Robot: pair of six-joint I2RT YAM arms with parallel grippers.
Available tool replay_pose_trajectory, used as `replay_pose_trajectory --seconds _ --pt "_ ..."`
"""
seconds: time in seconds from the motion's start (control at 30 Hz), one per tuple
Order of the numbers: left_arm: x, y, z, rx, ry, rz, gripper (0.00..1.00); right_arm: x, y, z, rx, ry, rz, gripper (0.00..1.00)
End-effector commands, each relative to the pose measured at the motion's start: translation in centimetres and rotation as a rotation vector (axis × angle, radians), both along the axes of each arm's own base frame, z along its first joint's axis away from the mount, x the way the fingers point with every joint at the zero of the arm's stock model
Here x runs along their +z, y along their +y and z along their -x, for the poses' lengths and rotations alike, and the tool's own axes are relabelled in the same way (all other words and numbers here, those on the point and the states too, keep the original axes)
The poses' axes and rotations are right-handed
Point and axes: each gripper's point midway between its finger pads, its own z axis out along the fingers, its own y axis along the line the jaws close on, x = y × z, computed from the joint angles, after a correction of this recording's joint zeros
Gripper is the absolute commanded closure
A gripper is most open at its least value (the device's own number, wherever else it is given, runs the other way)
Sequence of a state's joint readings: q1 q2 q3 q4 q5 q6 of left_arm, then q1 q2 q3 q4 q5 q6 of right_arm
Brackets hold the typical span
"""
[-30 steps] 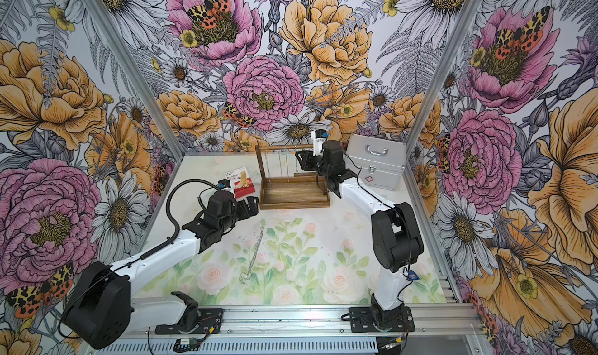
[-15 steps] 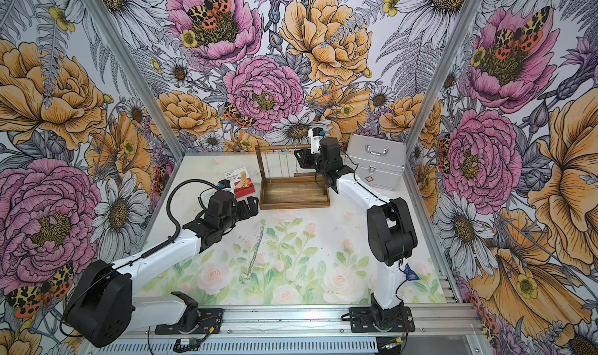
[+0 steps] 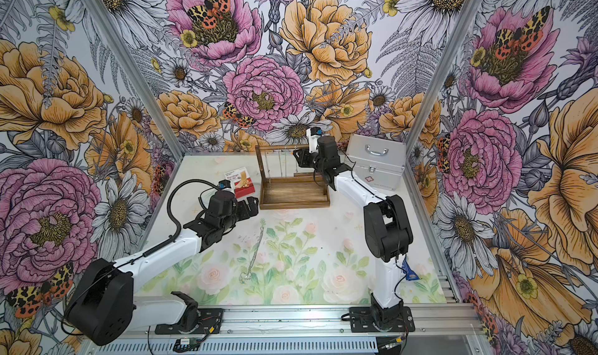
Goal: Take the necklace off the jewelry display stand
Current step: Take off the necklace from the stand.
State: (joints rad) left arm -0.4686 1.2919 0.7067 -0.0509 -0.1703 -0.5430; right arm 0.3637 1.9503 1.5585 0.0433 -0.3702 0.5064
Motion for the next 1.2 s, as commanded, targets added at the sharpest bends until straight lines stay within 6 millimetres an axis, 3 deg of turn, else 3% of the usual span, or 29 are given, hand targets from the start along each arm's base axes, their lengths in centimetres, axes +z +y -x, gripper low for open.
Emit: replay_pose_trajectory --seconds 0.0,1.17 --pt "0.35 -0.05 -0.49 0.003 -0.01 0.018 0.01 1.04 0.6 -0.44 0.01 -0.03 0.003 0.75" --pt "0.04 -0.51 -0.55 -0.016 0.004 0.024 0.01 1.05 0.51 -1.19 -0.02 -0.031 0.013 0.91"
